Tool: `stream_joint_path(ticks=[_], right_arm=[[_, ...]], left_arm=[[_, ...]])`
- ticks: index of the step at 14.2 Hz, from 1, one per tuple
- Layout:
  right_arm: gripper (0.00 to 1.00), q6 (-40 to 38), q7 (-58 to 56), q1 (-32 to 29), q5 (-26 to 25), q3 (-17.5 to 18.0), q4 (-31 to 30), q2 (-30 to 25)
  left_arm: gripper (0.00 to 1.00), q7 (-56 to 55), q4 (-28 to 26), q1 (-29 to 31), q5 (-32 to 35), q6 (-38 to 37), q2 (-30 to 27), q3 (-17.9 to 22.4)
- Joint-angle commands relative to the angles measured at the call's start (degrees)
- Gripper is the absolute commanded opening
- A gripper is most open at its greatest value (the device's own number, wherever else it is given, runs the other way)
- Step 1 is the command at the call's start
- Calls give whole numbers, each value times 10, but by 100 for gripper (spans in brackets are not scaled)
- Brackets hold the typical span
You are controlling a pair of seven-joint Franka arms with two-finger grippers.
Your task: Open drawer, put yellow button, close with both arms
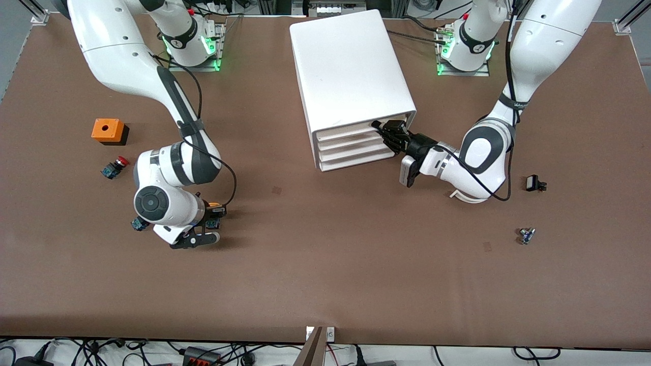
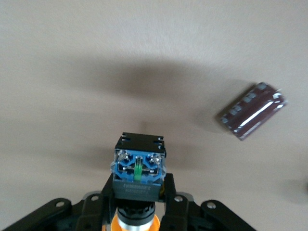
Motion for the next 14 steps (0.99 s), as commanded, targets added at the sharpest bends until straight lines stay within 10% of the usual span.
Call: stream_joint_path(ticks=[1,11,12,13,14], right_arm=[[0,-84,-3,7,10,0,86,-2],[0,-163,14,114,10,0,191,-42],[0,-172,28,125,11,1,191,-57],[0,-189,51,140,12,2,191,-67],[0,-199,77,155,12,1,191,-73]], left_arm=[[0,-2,67,5,-1,5,51,2],[9,-9,183,7,2,8,127,39],[30,-9,183,8,2,8,126,39],[99,-6,184,9,2,7,125,39],[100,-7,184,12,1,7,123,39]])
